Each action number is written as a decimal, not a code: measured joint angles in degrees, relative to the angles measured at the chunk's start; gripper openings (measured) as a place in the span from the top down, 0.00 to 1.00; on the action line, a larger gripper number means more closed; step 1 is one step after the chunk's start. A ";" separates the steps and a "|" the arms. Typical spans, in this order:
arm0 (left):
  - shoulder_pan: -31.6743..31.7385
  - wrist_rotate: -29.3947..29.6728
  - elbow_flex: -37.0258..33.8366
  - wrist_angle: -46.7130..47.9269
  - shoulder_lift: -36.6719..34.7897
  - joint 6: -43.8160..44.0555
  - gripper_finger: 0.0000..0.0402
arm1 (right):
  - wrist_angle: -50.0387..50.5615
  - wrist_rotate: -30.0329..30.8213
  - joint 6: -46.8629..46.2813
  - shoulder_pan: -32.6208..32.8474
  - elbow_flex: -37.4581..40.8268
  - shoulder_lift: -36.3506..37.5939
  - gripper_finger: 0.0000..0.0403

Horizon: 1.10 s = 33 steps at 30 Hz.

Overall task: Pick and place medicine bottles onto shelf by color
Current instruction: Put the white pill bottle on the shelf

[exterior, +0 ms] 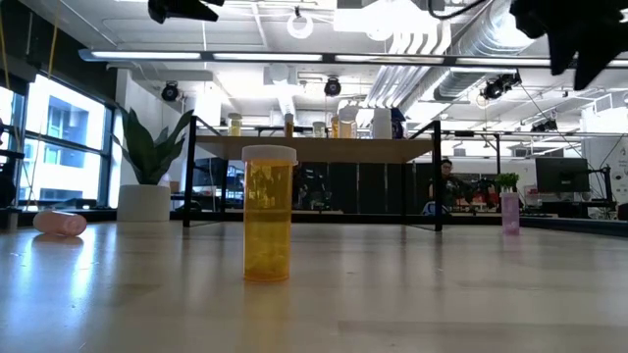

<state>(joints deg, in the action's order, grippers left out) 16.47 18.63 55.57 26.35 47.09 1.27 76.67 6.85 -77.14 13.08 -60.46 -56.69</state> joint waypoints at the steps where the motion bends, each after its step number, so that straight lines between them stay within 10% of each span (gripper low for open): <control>1: 0.01 0.00 0.00 0.00 0.00 0.01 0.41 | -0.54 -0.98 -0.94 0.52 0.91 0.00 0.51; 17: 0.02 0.04 0.00 -0.02 0.00 -2.39 0.41 | -17.95 -9.57 -18.08 9.75 16.87 -0.02 0.51; 33: 0.01 1.73 0.00 -1.01 0.00 -1.93 0.41 | -19.56 -1.89 -20.41 16.60 19.43 -6.93 0.51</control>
<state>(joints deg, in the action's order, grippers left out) 16.48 20.37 55.57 25.34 47.09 -0.67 57.11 4.95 -97.55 29.68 -41.04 -63.61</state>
